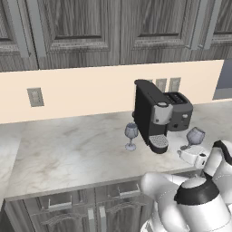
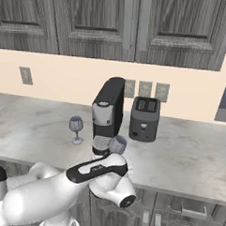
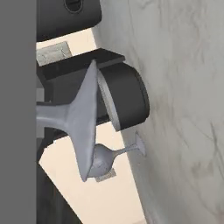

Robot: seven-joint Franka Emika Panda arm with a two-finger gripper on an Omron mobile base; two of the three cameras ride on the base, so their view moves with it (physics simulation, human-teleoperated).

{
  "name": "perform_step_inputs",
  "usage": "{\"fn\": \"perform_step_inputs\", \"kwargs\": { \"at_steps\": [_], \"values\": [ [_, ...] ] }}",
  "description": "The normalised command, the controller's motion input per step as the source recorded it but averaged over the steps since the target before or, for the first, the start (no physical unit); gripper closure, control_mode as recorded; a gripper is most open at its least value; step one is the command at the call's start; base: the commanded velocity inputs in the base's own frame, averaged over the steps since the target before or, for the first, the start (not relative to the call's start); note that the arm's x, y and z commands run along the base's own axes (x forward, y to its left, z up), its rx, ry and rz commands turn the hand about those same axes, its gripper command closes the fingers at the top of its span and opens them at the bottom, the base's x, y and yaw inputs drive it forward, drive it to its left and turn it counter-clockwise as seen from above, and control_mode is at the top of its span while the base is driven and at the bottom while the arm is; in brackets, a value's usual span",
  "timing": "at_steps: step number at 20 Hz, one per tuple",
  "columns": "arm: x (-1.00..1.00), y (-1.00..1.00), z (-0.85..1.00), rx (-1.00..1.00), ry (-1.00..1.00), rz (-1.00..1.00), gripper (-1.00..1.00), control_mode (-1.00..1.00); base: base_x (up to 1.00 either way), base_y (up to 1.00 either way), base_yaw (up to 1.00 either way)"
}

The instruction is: Retrieve the wine glasses from the counter and place one next to each plate.

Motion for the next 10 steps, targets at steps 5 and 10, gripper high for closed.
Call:
{"fn": "perform_step_inputs", "kwargs": {
  "at_steps": [5,10],
  "values": [
    [-0.74,-0.53,1.0,0.21,-0.41,0.0,1.0,-1.0,0.0,0.0,0.0],
    [-0.83,-0.34,1.0,0.18,-0.38,0.0,1.0,-1.0,0.0,0.0,0.0]
  ]
}}
